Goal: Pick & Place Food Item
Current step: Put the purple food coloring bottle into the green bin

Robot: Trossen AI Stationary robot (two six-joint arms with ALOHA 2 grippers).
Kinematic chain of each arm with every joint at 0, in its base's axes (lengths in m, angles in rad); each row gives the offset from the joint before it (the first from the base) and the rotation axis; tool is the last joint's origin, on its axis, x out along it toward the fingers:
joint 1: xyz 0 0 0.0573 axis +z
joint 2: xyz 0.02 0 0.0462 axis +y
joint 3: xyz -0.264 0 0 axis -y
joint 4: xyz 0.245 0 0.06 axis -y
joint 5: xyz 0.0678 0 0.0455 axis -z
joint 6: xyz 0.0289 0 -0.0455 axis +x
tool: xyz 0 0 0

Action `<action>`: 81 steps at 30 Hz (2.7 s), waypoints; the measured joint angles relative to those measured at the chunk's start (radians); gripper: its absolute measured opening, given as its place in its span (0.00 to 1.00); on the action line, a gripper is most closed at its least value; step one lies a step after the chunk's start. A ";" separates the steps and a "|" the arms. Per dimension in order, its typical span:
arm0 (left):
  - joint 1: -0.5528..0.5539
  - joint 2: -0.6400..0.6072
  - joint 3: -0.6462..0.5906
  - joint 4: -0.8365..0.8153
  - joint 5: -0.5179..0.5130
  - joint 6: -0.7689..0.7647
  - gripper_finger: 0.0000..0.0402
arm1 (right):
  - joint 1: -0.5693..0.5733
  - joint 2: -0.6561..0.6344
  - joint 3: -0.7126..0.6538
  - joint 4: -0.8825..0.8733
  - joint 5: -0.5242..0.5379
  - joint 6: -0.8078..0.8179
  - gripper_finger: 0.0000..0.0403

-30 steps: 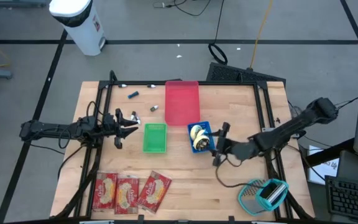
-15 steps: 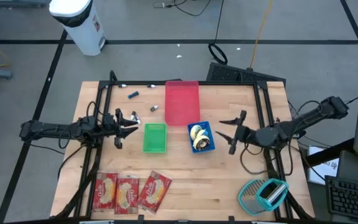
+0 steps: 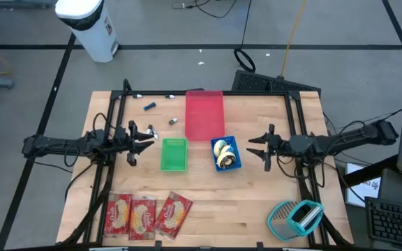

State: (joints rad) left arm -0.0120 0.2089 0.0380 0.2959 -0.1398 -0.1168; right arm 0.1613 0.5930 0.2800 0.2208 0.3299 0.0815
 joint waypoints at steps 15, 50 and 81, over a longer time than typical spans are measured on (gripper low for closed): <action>0.000 0.000 0.000 0.013 0.001 0.070 0.29 | -0.137 -0.192 -0.103 -0.019 -0.129 -0.021 0.12; 0.000 0.009 0.000 -0.039 -0.152 -0.022 0.29 | -0.289 -0.304 -0.206 0.004 -0.361 -0.173 0.00; 0.500 0.654 0.445 -0.644 -0.302 -0.356 0.29 | -0.293 -0.374 -0.210 -0.023 -0.332 -0.148 0.01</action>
State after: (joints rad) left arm 0.4881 0.8626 0.4833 -0.3482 -0.4417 -0.4728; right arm -0.1314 0.2188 0.0700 0.1974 -0.0017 -0.0664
